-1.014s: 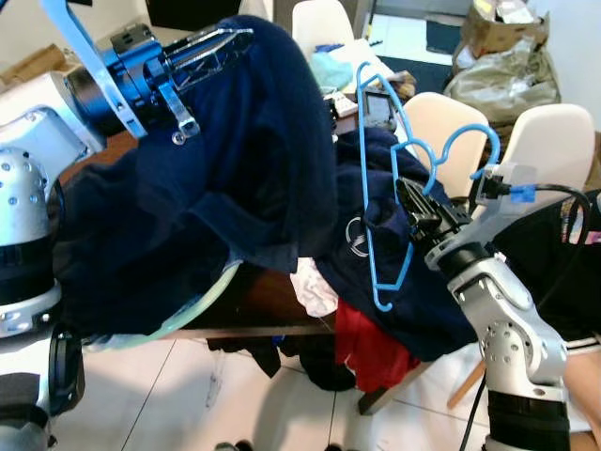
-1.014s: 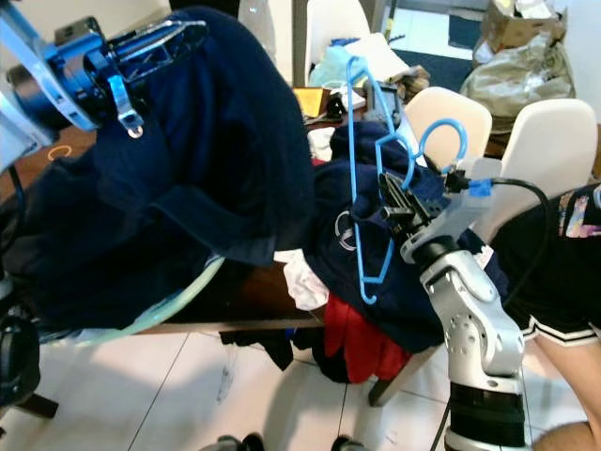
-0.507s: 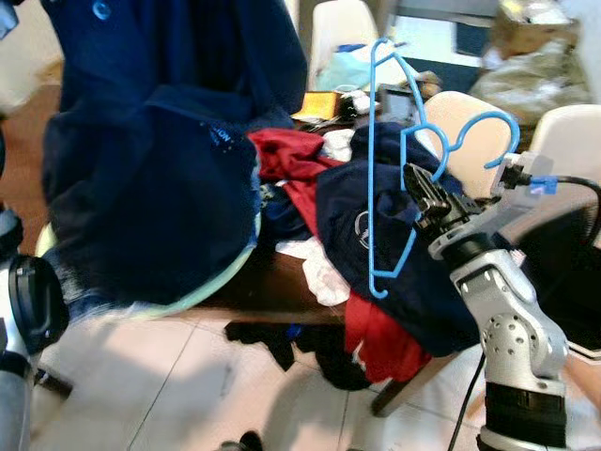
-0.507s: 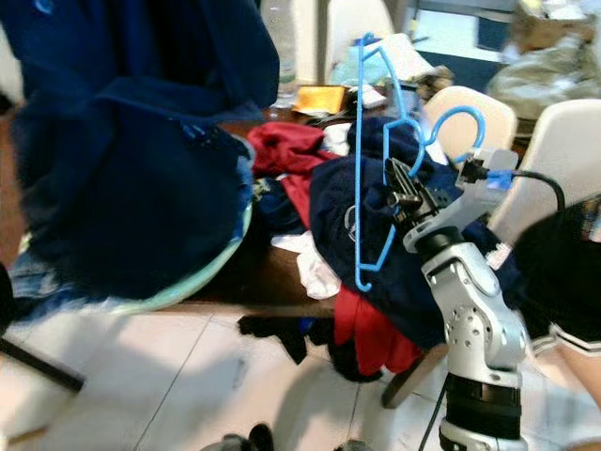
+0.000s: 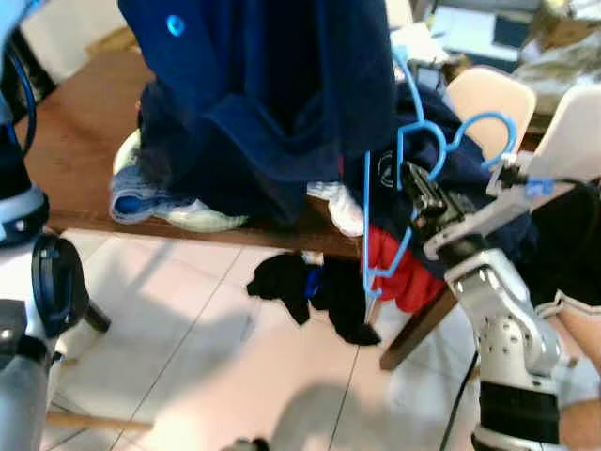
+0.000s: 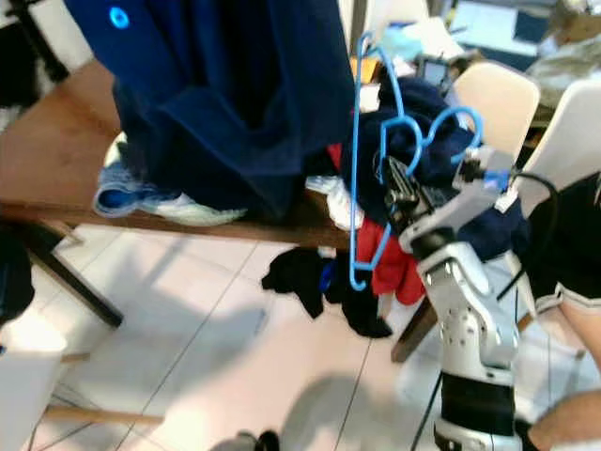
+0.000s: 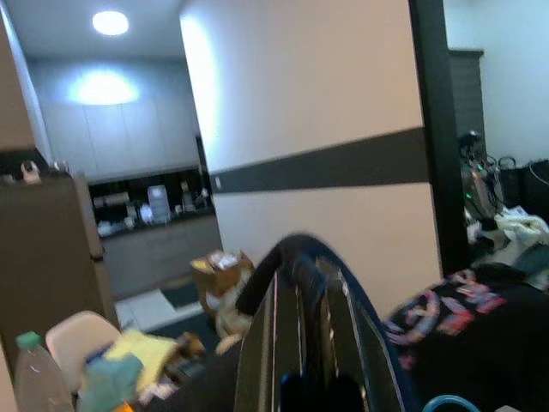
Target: Hang hanger
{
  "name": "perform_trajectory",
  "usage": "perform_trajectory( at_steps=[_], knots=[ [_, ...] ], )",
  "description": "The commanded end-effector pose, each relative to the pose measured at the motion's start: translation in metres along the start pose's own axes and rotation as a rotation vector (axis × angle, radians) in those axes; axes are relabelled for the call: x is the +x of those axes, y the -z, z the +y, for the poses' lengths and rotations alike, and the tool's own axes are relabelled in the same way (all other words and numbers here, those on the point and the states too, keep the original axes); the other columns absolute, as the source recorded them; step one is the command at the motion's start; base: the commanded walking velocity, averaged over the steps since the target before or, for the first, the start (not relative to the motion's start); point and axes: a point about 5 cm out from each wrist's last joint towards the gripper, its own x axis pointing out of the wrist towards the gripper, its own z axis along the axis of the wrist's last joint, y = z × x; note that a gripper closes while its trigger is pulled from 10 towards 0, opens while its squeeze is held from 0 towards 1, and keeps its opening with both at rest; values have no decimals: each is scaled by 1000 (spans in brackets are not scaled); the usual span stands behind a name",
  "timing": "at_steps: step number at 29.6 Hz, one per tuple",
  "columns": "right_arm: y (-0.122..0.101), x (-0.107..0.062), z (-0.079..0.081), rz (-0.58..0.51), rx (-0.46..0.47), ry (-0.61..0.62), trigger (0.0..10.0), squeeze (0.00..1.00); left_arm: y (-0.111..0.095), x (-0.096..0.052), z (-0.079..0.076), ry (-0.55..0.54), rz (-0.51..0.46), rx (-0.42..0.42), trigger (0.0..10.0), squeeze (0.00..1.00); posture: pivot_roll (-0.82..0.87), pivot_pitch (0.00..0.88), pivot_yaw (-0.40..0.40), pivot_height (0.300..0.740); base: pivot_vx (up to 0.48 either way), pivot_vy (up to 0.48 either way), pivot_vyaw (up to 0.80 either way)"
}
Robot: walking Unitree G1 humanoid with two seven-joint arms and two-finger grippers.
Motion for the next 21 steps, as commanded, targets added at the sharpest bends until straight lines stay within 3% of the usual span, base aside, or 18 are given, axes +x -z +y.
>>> perform_trajectory(
  at_steps=[1,11,18,19,21],
  knots=[
    [-2,-2,-1,-15,-2,-1,10000,0,-19,8,-6,50,-65,54,10000,0,105,98,7,740,-480,0,0],
    [-2,-2,0,-21,-1,-11,10000,0,-29,18,-7,73,-108,23,10000,0,99,89,11,740,-467,0,0],
    [-3,-3,-2,-18,-8,-5,10000,0,-6,24,-14,89,-88,-72,10000,0,92,94,10,740,-480,0,0],
    [-3,-3,-2,-13,-15,-3,10000,0,5,23,-16,90,-72,-107,10000,0,91,98,7,740,-480,0,0],
    [-3,-3,-2,-13,-15,-3,10000,0,5,23,-16,90,-72,-107,10000,0,91,98,7,740,-480,0,0]
  ],
)
